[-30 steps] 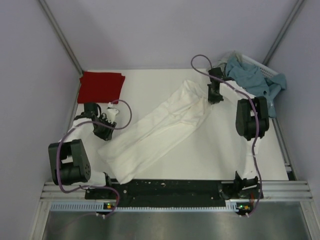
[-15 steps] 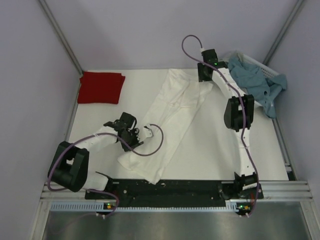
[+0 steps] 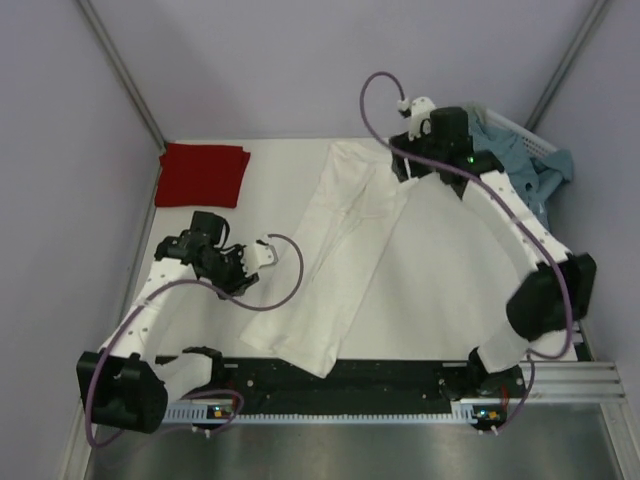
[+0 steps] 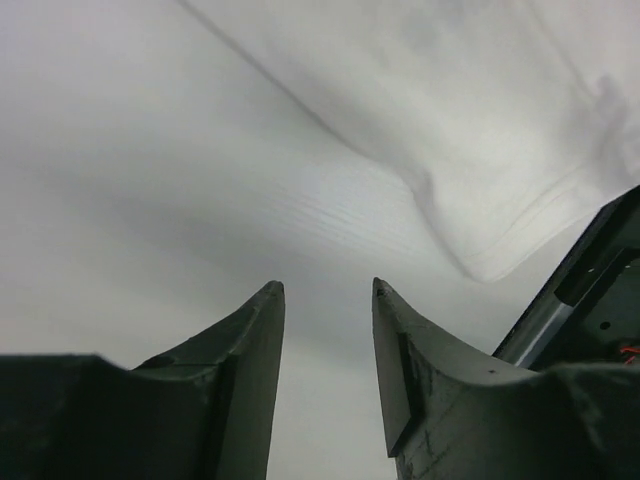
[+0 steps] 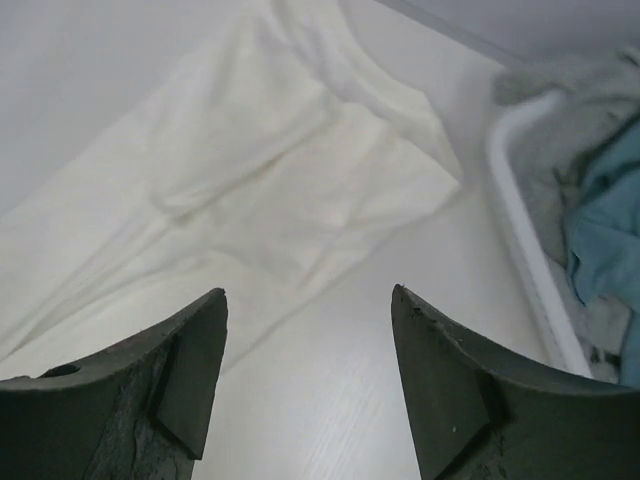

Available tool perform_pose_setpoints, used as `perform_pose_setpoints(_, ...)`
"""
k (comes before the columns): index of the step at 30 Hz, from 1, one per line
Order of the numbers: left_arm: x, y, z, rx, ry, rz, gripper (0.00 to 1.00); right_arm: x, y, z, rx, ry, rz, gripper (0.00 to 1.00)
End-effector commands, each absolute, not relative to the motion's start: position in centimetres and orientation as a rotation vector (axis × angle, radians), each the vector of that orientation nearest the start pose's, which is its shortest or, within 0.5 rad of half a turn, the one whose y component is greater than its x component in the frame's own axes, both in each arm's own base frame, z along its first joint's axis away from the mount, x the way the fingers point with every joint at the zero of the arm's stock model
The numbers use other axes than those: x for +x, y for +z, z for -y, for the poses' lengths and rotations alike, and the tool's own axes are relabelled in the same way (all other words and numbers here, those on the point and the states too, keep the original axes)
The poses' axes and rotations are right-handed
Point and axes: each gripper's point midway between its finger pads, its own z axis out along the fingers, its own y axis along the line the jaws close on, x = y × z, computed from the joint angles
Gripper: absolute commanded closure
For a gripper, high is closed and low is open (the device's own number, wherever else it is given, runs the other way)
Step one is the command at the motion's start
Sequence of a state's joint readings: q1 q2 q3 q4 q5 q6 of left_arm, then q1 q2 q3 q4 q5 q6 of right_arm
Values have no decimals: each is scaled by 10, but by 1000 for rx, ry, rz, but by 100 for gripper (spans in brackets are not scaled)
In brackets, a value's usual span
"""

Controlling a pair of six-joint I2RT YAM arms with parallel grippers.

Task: Fold and stack the t-shirts
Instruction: Rotate the tshirt 75 degree, then grab the bottom of the folded rectangular tshirt with both arms

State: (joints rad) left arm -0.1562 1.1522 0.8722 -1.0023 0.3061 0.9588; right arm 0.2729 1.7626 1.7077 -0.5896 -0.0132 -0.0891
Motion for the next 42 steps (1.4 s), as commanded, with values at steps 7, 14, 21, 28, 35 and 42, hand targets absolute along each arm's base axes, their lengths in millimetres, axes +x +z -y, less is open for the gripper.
perform_pose_setpoints(7,113,87,92,2105,-622,-1632,43,205,251,-306,-1359,686,-1118,30)
perform_pose_setpoints(14,98,60,82,2222,-582,-1549,41,84,127,-352,-1849,684,-1066,34)
perform_pose_setpoints(21,97,36,72,2260,-525,-1610,39,41,81,-379,-2040,658,-997,41)
perform_pose_setpoints(28,110,19,68,2300,-416,-1652,41,34,52,-372,-2128,658,-1029,46)
perform_pose_setpoints(35,121,8,64,2295,-331,-1707,52,25,35,-378,-2202,697,-1035,57)
perform_pose_setpoints(42,124,3,64,2277,-309,-1751,88,22,51,-363,-2154,719,-1028,100)
